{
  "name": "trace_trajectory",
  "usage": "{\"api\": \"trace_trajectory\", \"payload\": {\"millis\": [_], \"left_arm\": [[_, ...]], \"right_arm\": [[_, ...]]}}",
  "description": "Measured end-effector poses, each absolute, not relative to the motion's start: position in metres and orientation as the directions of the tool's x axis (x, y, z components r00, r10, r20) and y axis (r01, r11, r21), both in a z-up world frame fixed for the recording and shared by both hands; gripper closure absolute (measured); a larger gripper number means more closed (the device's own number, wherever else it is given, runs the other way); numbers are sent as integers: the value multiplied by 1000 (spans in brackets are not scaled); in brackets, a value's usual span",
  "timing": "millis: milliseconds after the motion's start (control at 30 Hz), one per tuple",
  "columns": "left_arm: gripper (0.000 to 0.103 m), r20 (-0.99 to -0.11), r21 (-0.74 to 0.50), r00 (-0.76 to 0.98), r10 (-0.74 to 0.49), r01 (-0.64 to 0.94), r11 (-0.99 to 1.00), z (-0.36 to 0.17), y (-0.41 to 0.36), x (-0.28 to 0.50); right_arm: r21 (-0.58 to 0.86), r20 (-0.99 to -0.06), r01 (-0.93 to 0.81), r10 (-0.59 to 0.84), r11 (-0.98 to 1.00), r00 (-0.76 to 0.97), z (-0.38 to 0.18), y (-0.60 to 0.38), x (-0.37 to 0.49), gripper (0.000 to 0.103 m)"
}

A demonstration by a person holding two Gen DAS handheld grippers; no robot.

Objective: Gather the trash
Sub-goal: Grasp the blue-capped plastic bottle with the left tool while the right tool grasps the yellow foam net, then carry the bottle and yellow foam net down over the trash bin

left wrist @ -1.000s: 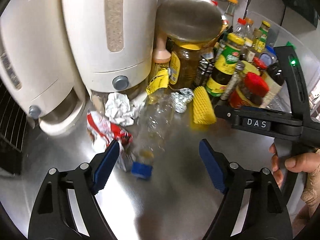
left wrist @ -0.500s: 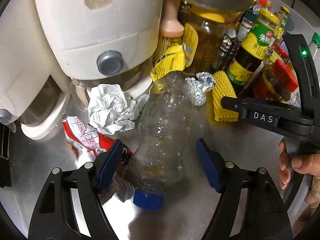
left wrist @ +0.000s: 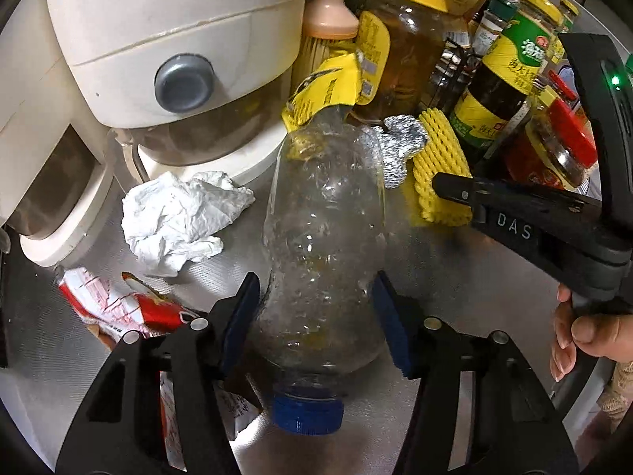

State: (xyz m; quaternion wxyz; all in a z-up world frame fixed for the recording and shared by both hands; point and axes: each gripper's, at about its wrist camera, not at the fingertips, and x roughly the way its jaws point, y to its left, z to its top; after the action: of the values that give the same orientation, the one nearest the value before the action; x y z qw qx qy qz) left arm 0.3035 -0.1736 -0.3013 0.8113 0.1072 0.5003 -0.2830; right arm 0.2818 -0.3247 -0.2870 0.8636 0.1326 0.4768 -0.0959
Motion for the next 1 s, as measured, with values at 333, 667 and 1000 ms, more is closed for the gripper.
{"api": "trace_trajectory", "payload": {"millis": [333,667,1000], "left_arm": [[48,-860,-114,356,-367,566,816,-278,-164,266],[48,-857,-102,385,-342,524,846,-264,-136,202],[48,-854,-107,416,-312,446,888,-250,-90,121]], "right_arm": [[171,-840,271,-3,947,542,-271,-317,238,91],[191,-825,203,45,960,563,-243,-287,172,91],[199,-814,125,93,972,573,-228,-253,110,91]]}}
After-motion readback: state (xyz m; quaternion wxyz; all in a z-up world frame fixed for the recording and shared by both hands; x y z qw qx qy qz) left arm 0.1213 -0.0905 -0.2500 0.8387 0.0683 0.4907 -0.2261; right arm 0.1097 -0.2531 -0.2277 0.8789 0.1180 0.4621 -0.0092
